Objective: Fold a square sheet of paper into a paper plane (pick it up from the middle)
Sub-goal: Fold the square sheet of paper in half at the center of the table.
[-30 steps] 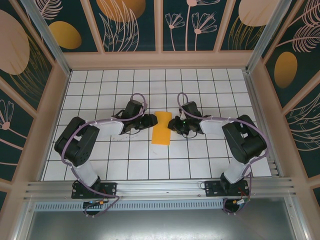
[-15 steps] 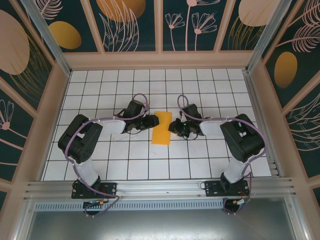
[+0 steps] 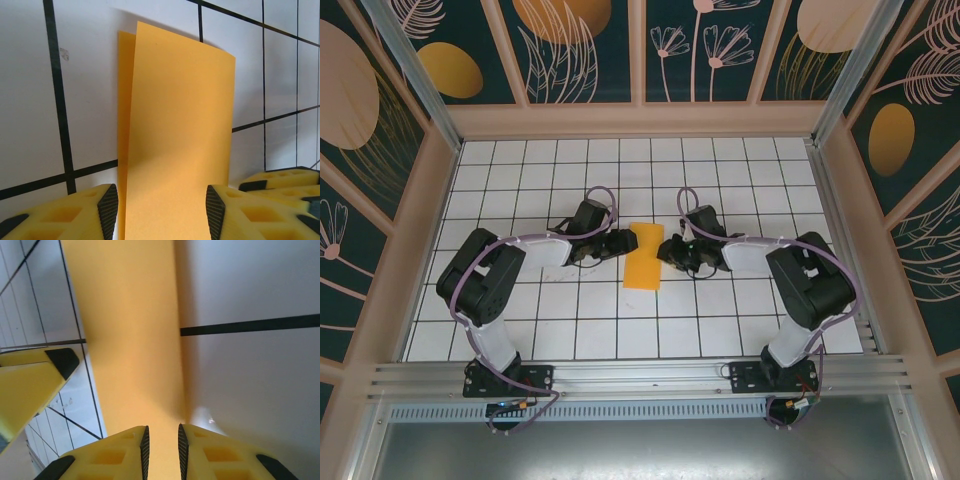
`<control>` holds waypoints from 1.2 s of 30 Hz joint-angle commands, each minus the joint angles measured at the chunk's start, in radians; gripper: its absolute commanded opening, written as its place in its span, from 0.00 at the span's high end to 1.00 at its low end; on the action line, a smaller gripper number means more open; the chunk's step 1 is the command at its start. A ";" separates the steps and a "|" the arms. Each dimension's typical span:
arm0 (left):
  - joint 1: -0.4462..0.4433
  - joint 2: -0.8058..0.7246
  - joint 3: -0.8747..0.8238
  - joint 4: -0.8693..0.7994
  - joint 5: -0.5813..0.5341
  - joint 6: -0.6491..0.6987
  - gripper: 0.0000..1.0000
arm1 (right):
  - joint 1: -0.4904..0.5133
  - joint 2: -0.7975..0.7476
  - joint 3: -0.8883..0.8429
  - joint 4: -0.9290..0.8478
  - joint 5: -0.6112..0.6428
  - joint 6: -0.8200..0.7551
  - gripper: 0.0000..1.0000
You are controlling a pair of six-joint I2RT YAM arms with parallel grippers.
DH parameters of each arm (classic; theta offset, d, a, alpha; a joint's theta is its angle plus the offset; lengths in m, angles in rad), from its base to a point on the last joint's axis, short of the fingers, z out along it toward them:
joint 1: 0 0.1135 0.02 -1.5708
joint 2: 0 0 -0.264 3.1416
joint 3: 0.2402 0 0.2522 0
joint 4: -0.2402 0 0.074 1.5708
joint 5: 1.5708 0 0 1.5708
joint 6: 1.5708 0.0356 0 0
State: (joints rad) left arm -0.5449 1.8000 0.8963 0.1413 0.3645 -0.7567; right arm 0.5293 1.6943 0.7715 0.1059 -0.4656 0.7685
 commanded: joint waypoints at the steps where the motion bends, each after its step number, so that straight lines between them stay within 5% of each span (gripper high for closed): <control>1: 0.007 -0.011 0.008 -0.025 -0.012 0.018 0.48 | -0.003 -0.025 0.016 0.028 -0.020 0.017 0.73; 26: 0.007 0.043 0.038 -0.014 0.052 0.026 0.47 | -0.015 0.079 -0.054 0.068 -0.032 0.015 0.74; 36: 0.007 0.050 0.042 0.010 0.128 0.030 0.61 | -0.015 0.081 -0.054 0.064 -0.030 0.015 0.75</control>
State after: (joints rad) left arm -0.5438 1.8309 0.9131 0.1375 0.4507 -0.7406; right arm 0.5194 1.7439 0.7387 0.1791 -0.5140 0.7918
